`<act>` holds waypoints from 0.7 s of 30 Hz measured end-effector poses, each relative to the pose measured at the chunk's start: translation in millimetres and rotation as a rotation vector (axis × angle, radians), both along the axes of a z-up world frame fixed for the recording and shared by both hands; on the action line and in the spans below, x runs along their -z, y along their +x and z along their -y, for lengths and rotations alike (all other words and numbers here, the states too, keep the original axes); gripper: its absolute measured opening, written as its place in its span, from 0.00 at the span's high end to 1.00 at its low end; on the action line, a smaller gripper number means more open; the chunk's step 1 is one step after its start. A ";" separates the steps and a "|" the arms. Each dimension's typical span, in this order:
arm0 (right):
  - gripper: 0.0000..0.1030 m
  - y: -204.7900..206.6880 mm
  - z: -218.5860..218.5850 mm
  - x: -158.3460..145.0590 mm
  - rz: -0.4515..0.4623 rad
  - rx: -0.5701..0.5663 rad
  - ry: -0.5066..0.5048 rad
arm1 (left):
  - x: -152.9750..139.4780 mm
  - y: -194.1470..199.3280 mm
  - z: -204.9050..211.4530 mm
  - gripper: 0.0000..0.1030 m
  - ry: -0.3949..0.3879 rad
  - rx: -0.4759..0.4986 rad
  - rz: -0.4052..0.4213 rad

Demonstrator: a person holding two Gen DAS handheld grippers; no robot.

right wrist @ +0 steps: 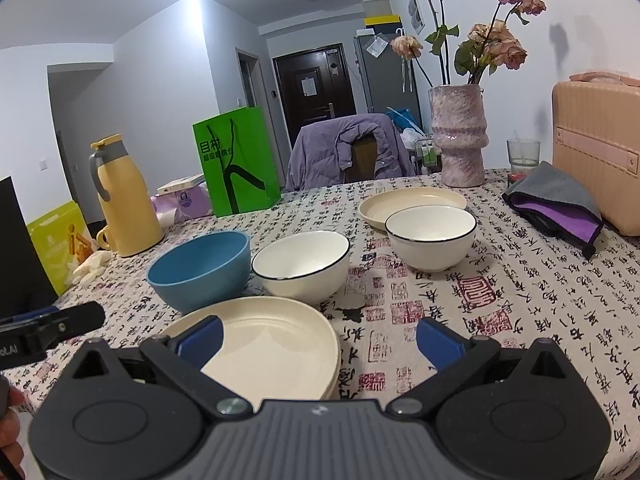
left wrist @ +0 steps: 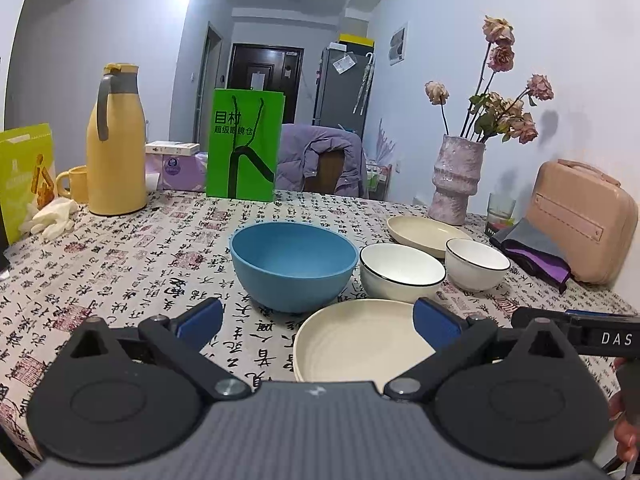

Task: Organize plates and bowls
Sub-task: 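Move both tools past the bowls toward a cream plate by the pink vase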

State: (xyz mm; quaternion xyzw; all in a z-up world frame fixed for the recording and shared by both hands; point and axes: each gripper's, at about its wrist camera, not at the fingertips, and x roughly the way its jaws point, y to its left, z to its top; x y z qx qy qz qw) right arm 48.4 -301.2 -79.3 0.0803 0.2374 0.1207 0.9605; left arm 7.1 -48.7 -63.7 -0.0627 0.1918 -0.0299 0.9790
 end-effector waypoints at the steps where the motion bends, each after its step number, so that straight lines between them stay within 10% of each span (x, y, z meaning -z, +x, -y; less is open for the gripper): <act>1: 0.00 1.0 0.8 -0.6 0.001 0.001 0.001 | -0.5 0.8 -0.3 0.00 -0.008 0.000 -0.002; 21: 0.00 46.2 21.3 -27.8 0.080 0.006 -0.004 | -28.2 30.8 -2.4 0.00 -0.081 -0.040 0.045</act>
